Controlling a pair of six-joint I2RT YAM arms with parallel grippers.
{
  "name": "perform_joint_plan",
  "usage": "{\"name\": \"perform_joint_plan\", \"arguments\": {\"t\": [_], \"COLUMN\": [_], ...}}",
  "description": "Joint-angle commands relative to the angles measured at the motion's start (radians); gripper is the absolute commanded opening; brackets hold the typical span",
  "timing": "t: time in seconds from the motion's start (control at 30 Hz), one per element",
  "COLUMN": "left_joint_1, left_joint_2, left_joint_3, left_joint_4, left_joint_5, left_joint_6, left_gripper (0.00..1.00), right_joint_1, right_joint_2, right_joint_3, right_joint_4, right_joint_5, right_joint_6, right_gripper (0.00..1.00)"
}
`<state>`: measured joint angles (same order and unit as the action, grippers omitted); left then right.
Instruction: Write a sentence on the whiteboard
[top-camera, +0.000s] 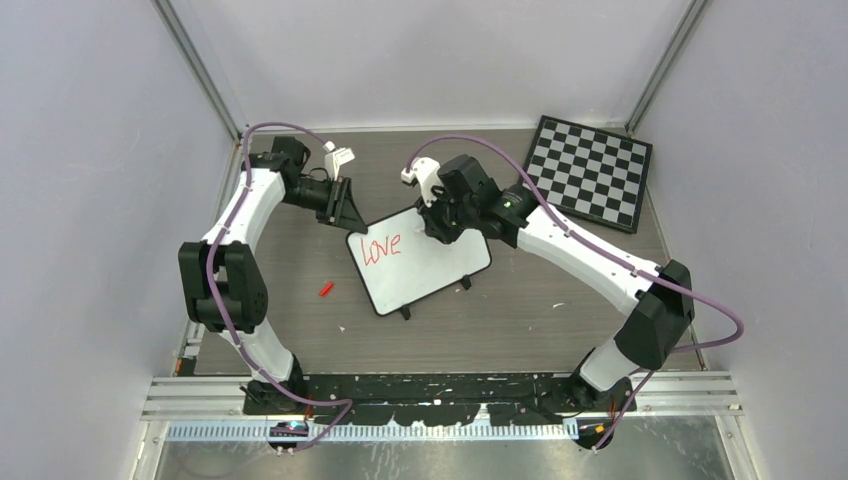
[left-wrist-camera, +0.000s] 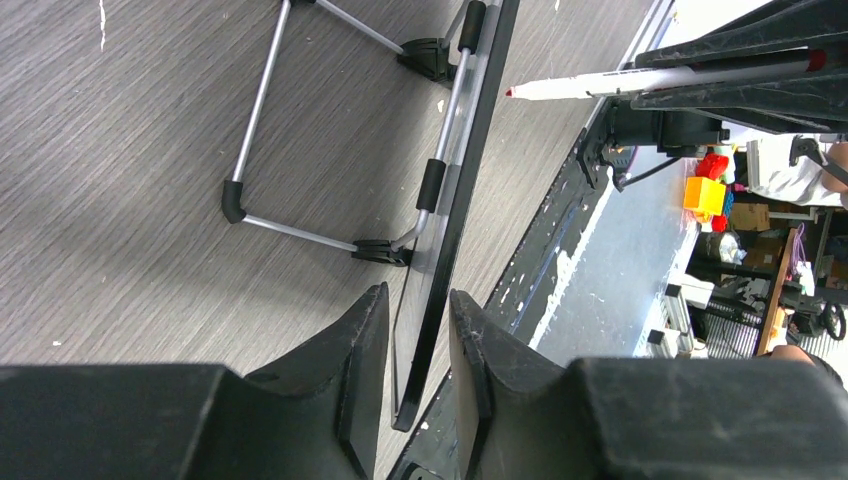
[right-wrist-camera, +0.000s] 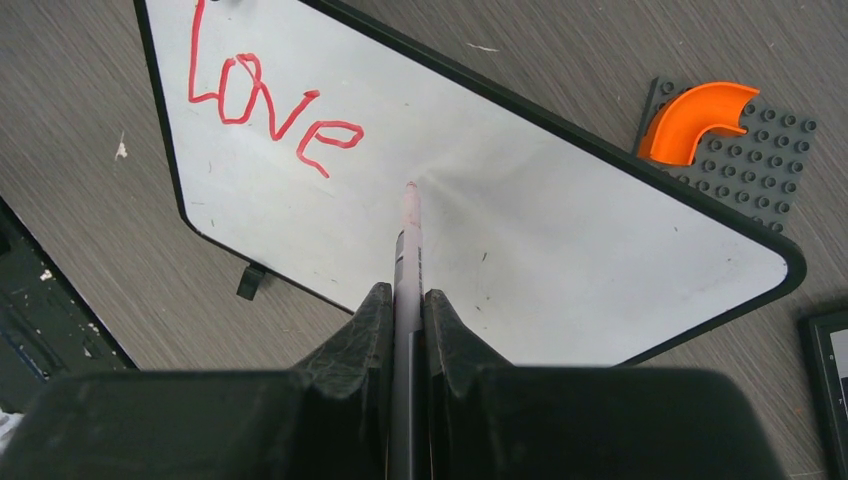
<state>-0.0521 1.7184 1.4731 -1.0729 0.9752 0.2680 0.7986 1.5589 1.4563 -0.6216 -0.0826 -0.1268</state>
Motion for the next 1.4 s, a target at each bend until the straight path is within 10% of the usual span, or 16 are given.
{"name": "perform_joint_plan", "arguments": {"t": [0.0,1.37], "left_joint_1": [-0.006,-0.012], "left_joint_2": [-0.005,0.007], "left_joint_3": [0.029,0.027], "left_joint_4": [0.002,0.010], "left_joint_5": [0.003,0.003], "left_joint_6": [-0.004,-0.001], "left_gripper": [0.29,0.00], "right_joint_1": [0.003,-0.017], "right_joint_2": [0.017,0.016], "right_joint_3": [0.012,-0.005], "right_joint_4": [0.060,0.066], "right_joint_5": [0.027,0.055], "right_joint_6": [0.002,-0.043], "right_gripper": [0.00,0.00]}}
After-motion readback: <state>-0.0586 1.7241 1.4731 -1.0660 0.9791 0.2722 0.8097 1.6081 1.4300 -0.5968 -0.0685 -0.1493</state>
